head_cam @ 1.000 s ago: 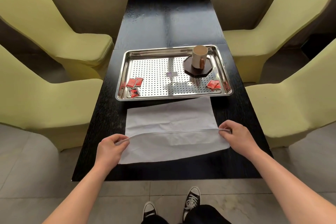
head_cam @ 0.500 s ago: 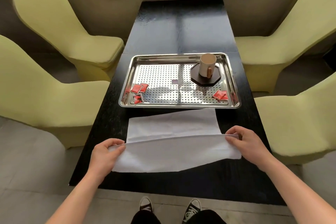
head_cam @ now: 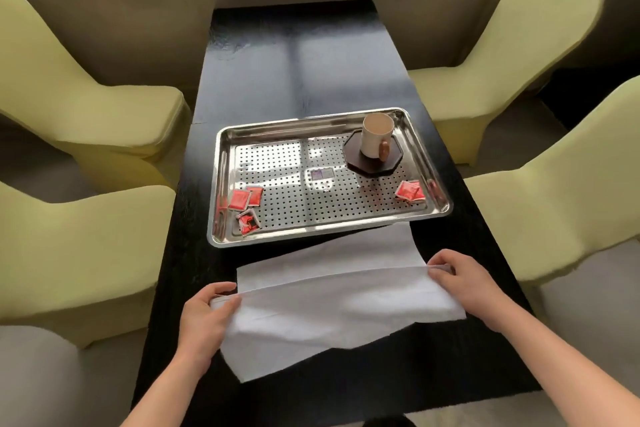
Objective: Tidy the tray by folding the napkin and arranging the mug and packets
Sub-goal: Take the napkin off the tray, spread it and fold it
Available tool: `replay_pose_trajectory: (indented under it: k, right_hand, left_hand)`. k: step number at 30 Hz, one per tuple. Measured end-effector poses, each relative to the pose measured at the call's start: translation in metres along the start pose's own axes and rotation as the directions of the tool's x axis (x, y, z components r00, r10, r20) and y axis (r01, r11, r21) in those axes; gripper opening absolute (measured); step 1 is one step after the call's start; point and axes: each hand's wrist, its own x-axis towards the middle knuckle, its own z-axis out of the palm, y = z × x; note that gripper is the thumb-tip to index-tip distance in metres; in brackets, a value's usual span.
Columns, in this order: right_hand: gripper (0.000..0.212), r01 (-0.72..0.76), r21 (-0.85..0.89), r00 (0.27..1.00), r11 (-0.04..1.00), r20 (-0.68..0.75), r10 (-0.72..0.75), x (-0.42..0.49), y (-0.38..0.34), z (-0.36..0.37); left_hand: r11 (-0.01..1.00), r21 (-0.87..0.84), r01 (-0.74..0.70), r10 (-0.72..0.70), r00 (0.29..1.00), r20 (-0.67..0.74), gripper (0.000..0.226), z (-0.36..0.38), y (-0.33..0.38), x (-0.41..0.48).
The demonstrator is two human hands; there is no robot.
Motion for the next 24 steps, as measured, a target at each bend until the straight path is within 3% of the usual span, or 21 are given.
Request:
replay_pose_trajectory:
  k: [5, 11, 19, 24]
  right_hand:
    - [0.012, -0.112, 0.039, 0.994, 0.993, -0.011, 0.113, -0.031, 0.004, 0.003]
    - [0.018, -0.093, 0.07, 0.995, 0.993, -0.016, 0.095, -0.024, -0.003, -0.013]
    - [0.008, -0.035, 0.073, 0.995, 0.997, -0.089, 0.041, 0.053, -0.003, 0.001]
    - [0.01, -0.068, -0.087, 0.991, 0.994, -0.124, 0.056, 0.102, 0.004, 0.023]
  left_hand:
    - [1.0, 0.03, -0.007, 0.004, 0.995, 0.102, 0.021, -0.012, 0.001, 0.01]
    - [0.999, 0.02, -0.031, 0.029, 0.992, 0.124, 0.022, -0.013, 0.01, 0.012]
    - [1.0, 0.005, -0.002, 0.003, 0.999, -0.035, 0.033, 0.001, 0.015, 0.027]
    - [0.998, -0.036, 0.046, -0.052, 0.984, -0.171, 0.035, 0.016, 0.013, 0.052]
